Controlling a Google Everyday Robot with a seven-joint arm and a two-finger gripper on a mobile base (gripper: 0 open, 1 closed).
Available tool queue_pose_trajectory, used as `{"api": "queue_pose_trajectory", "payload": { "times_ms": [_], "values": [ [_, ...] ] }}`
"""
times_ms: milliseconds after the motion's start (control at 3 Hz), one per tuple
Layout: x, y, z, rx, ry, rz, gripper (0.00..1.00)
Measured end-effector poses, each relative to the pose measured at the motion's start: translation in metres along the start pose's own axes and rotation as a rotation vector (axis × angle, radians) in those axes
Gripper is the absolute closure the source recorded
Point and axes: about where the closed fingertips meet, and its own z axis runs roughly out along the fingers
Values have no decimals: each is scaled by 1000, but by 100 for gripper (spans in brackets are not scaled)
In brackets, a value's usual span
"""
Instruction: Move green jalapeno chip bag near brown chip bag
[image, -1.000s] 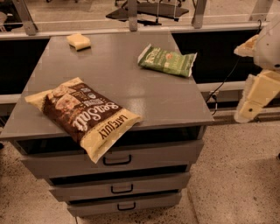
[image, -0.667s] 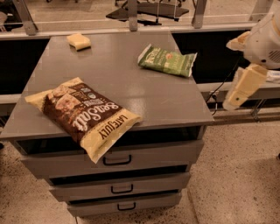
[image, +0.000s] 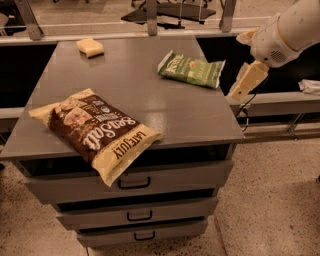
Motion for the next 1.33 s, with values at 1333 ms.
{"api": "queue_pose_trajectory", "payload": {
  "times_ms": [1333],
  "values": [
    [2, -82, 139, -35, -98, 298, 0]
  ]
}}
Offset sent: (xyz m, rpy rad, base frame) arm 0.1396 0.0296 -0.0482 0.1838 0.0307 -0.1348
